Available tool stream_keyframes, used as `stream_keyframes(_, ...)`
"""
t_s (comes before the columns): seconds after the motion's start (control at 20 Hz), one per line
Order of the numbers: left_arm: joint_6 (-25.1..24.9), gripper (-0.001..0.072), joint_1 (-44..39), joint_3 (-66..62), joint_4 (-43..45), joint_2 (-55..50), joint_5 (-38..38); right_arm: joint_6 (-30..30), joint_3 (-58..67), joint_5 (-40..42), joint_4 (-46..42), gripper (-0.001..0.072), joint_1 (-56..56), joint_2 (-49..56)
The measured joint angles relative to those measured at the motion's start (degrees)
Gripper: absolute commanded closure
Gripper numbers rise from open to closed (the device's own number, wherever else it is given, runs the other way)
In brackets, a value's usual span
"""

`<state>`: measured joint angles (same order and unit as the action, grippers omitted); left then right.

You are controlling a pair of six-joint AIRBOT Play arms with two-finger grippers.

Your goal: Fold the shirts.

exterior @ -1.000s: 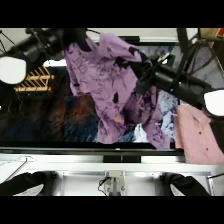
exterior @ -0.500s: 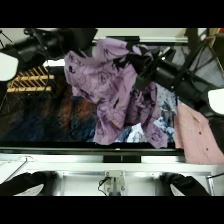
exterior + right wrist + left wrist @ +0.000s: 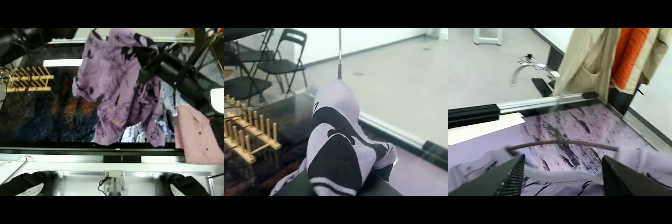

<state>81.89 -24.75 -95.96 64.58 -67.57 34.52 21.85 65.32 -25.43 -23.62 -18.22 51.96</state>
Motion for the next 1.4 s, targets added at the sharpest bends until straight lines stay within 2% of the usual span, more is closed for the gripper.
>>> stream_keyframes(0.25, -0.3, 0.0155, 1.3, -0.2, 0.1, 1.3, 0.1, -1.0, 4.1, 10.3, -6.7, 0.0633, 0.3, 0.0)
stream_keyframes(0.45, -0.5, 0.0155, 1.4, -0.2, 0.1, 1.6, 0.5, -1.1, 9.6, 18.6, -11.5, 0.0634, 6.1, 0.0)
stream_keyframes(0.9, -0.4, 0.0156, 1.5, -0.2, 0.0, 1.7, 6.3, -0.8, 19.8, 23.5, -13.8, 0.0633, 38.3, 0.7)
stream_keyframes(1.4, -0.2, 0.0156, 1.5, -0.2, -2.0, 1.7, 11.1, 11.0, 20.9, 26.0, -13.8, 0.0633, 68.8, 1.5)
